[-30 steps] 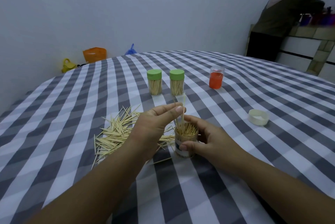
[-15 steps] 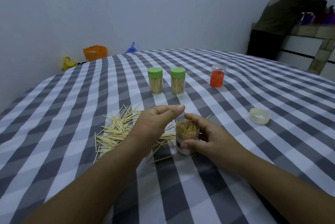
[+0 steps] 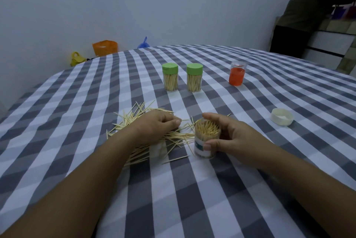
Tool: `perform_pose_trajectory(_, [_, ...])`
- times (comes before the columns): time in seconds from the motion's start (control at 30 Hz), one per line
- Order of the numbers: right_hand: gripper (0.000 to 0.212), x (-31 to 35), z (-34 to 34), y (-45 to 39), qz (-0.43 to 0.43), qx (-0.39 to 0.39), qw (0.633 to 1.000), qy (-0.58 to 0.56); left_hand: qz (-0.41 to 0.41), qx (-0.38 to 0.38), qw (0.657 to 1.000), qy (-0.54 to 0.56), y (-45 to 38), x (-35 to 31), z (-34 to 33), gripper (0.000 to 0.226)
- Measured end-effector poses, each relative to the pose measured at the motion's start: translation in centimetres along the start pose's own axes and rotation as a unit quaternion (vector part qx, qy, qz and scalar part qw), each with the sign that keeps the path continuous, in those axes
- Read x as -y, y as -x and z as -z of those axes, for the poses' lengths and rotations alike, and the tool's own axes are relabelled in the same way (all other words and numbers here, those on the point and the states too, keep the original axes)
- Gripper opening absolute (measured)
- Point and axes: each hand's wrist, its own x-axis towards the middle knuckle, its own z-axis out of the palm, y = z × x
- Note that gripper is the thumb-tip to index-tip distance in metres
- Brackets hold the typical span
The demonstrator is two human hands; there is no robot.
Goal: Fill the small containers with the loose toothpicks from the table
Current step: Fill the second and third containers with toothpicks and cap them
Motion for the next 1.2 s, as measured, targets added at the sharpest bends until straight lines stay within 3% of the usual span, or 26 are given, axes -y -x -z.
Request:
perform_pose_trajectory(0.23, [0.071,-0.1,0.0,0.0,0.002,-0.001,1.000,0.003,-0.005,0.096,0.986,-0.135,0.5,-0.1,1.1,0.054])
perform_pose_trajectory(0.37, [0.082,0.0,0.0,0.1,-0.001,-0.005,1.000,0.006,0.013,0.150,0.977,-0.150,0.9,-0.4,1.4,0.093])
perform_pose_trajectory(0.43, [0.086,0.1,0.0,0.2,-0.002,-0.007,1.000,0.012,0.015,0.153,0.972,-0.178,0.9,-0.5,1.0,0.101])
perform_pose_trajectory(0.63, [0.085,0.0,-0.1,0.1,-0.006,-0.011,1.000,0.012,-0.016,0.092,0.977,-0.190,0.5,-0.3,0.8,0.062])
perform_pose_trajectory(0.87, [0.084,0.1,-0.1,0.1,-0.004,-0.015,1.000,0.016,-0.006,0.096,0.971,-0.218,0.7,-0.3,1.1,0.067])
perform_pose_trajectory(1.03, [0.077,0.1,0.0,0.1,-0.003,-0.014,0.999,0.035,-0.030,0.069,0.961,-0.267,0.7,-0.8,1.1,0.049])
perform_pose_trajectory(1.2, [0.083,0.3,-0.1,0.2,-0.007,-0.015,0.999,0.039,-0.047,0.048,0.918,-0.390,-0.2,-1.9,0.4,0.040])
